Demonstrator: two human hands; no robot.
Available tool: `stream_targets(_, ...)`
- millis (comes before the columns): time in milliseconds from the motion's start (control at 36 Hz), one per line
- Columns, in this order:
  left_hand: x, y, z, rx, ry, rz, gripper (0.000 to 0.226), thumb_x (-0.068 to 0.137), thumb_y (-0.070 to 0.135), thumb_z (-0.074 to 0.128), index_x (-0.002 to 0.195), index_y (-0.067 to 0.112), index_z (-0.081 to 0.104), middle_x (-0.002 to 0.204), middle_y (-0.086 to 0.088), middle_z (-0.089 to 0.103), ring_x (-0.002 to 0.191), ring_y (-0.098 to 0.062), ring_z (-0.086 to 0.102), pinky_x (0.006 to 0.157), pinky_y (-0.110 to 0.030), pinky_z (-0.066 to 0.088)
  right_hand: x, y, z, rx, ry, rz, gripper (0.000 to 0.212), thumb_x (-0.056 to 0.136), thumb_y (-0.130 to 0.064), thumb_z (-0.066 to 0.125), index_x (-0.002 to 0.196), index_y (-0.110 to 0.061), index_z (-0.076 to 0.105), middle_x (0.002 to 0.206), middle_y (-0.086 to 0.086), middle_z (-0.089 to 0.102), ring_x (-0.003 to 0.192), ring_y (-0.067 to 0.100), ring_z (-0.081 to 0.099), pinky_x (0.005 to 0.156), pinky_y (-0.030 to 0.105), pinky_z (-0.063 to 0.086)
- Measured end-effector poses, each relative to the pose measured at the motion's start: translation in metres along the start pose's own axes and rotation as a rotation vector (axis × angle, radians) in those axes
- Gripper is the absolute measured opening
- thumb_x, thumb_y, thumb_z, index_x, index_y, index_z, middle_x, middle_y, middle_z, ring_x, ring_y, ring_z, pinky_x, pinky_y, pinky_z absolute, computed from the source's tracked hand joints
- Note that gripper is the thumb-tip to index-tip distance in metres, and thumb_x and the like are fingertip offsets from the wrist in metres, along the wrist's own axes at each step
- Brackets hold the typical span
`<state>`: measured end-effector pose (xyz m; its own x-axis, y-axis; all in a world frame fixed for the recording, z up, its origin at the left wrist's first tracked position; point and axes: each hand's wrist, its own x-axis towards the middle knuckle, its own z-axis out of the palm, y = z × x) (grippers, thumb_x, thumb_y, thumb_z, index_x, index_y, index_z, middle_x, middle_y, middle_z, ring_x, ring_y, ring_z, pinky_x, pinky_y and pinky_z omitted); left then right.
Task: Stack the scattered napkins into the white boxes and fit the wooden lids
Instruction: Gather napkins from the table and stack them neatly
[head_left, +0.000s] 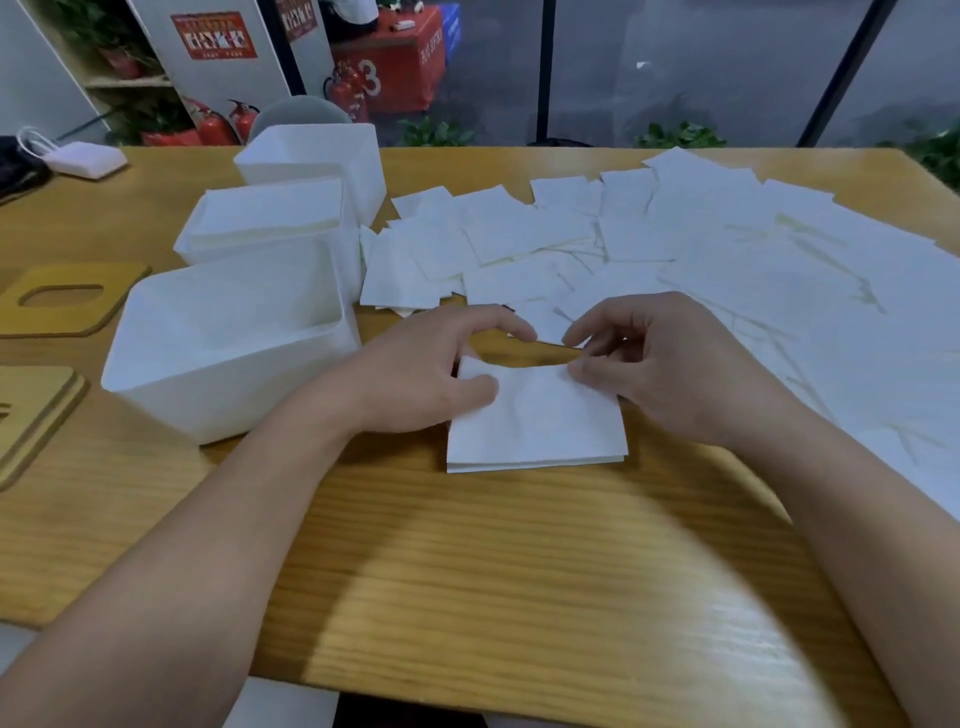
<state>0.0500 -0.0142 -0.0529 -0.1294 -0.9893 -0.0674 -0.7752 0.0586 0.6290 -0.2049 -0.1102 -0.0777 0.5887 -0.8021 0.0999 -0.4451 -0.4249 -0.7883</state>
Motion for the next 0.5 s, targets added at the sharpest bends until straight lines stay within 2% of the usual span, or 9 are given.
stream_targets(83,0.0,-0.001,0.001,0.009,-0.035,-0.018,0.056,0.094,0.019,0.068,0.135,0.055,0.059,0.065,0.006,0.066,0.055,-0.007,0.053,0.055,-0.02,0.038,-0.002,0.001,0.005,-0.042,0.019,-0.039,0.016,0.09,-0.026,0.086,0.1,-0.036,0.078,0.091,-0.012,0.075,0.077,0.007,0.068,0.071,0.017,0.052)
stream_targets(139,-0.001,-0.001,0.003,0.055,-0.038,-0.025,0.053,0.094,0.02,0.069,0.134,0.053,0.06,0.06,0.01,0.06,0.055,-0.005,0.053,0.055,-0.018,0.035,-0.004,0.001,0.008,-0.096,0.01,-0.048,0.017,0.09,-0.025,0.086,0.1,-0.036,0.078,0.089,-0.015,0.074,0.077,0.006,0.067,0.068,0.015,0.049)
stream_targets(194,-0.001,-0.002,0.004,0.113,-0.03,-0.036,0.045,0.093,0.027,0.072,0.129,0.053,0.062,0.067,0.016,0.061,0.065,0.002,0.058,0.061,-0.02,0.037,-0.005,0.001,0.01,-0.163,0.002,-0.059,0.019,0.09,-0.024,0.086,0.102,-0.036,0.078,0.088,-0.018,0.073,0.078,0.006,0.066,0.069,0.02,0.051)
stream_targets(250,-0.001,-0.005,0.004,0.145,-0.017,-0.046,0.037,0.09,0.038,0.075,0.121,0.055,0.063,0.076,0.018,0.06,0.072,0.007,0.058,0.066,-0.029,0.042,-0.004,0.001,0.01,-0.226,0.022,-0.088,0.022,0.089,-0.026,0.087,0.106,-0.036,0.078,0.091,-0.019,0.071,0.082,0.007,0.065,0.072,0.026,0.052)
stream_targets(306,-0.002,-0.008,0.004,0.163,0.016,-0.048,0.03,0.086,0.048,0.076,0.113,0.053,0.064,0.069,0.016,0.054,0.066,-0.003,0.056,0.066,-0.041,0.049,-0.002,-0.001,0.009,-0.268,0.059,-0.12,0.02,0.09,-0.033,0.086,0.108,-0.037,0.078,0.098,-0.02,0.068,0.087,0.006,0.061,0.074,0.029,0.05)
stream_targets(361,-0.001,-0.011,0.004,0.18,0.093,-0.042,0.026,0.084,0.053,0.078,0.106,0.05,0.066,0.066,0.015,0.053,0.064,-0.008,0.054,0.067,-0.041,0.05,-0.001,-0.003,0.008,-0.304,0.07,-0.145,0.014,0.094,-0.039,0.08,0.108,-0.038,0.079,0.109,-0.021,0.067,0.094,0.004,0.058,0.077,0.027,0.047)
stream_targets(417,0.0,-0.014,0.004,0.182,0.167,-0.028,0.025,0.083,0.055,0.079,0.105,0.048,0.067,0.073,0.012,0.056,0.069,-0.01,0.056,0.069,-0.041,0.051,-0.001,-0.003,0.009,-0.369,0.038,-0.17,0.017,0.099,-0.041,0.072,0.115,-0.039,0.079,0.126,-0.023,0.065,0.108,0.001,0.054,0.087,0.026,0.044)
stream_targets(500,0.003,-0.017,0.007,0.124,0.178,-0.001,0.027,0.087,0.054,0.081,0.111,0.048,0.069,0.088,0.01,0.061,0.079,-0.01,0.057,0.075,-0.04,0.054,-0.001,0.001,0.013,-0.479,-0.04,-0.195,0.03,0.103,-0.044,0.065,0.131,-0.037,0.074,0.15,-0.021,0.057,0.125,0.006,0.042,0.098,0.026,0.036)
